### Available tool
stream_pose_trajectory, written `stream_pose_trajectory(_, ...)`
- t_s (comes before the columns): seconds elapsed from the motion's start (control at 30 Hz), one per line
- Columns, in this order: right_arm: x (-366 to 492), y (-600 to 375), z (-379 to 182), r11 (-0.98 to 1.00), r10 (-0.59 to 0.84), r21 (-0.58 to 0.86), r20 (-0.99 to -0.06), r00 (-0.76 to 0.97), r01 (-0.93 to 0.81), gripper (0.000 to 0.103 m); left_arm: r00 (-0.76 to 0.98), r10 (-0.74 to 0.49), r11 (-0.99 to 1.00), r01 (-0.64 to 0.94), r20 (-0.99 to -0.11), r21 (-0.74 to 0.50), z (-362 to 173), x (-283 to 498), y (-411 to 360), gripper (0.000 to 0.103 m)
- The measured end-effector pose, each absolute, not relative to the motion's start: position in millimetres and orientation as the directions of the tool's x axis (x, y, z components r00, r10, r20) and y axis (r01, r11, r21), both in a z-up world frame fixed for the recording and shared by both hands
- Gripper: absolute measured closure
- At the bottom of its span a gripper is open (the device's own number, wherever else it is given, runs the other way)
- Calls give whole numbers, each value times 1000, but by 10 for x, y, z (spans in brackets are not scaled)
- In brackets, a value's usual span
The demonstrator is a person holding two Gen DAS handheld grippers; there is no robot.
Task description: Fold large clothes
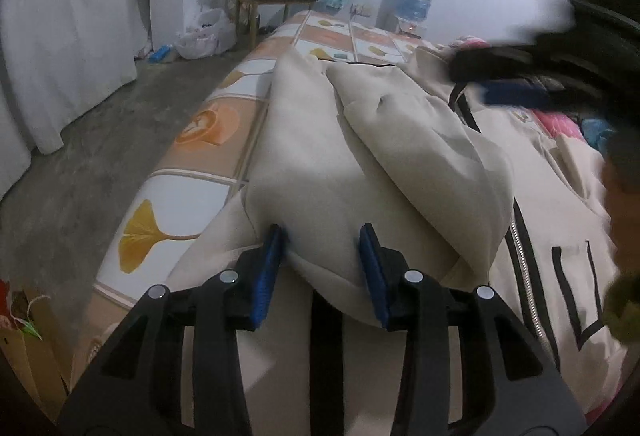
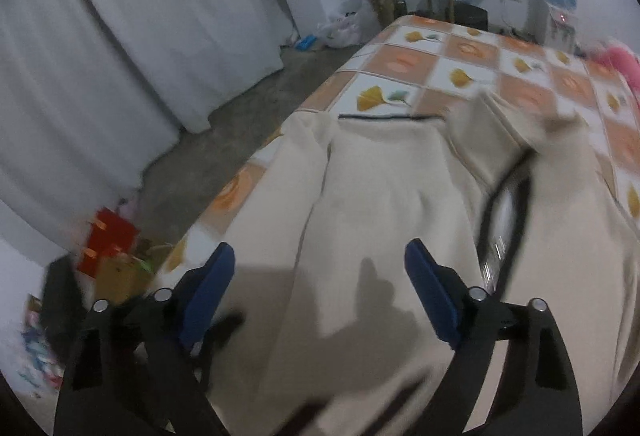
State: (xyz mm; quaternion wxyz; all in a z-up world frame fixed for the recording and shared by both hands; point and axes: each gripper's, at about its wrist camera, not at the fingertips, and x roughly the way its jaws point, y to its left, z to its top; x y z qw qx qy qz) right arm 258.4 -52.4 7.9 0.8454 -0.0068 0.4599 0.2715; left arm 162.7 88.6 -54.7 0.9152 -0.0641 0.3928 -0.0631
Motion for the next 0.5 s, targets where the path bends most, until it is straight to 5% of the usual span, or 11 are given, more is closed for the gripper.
stream_pose_trajectory(0.2, 3056, -40, -274, 873, 285, 46, -856, 431, -486, 35, 697, -195, 976, 69, -690, -207, -575, 1567, 943, 64)
stream_pose_trajectory(0.23, 3090, -21, -349, 875, 259, 24, -868, 423, -484, 46, 699, -198, 975, 70, -687, -209, -578, 1562, 950, 64)
stream_pose_trajectory(0.43, 3020, -167, -227, 864, 334, 103, -849, 409, -492, 82, 706, -203, 974, 76, -678, -213, -588, 1555, 951, 65)
stream_pose_trajectory(0.5, 2933, -259, -82, 862, 372, 137, -826, 425, -489, 86, 705, -201, 974, 74, -680, -212, -586, 1559, 944, 65)
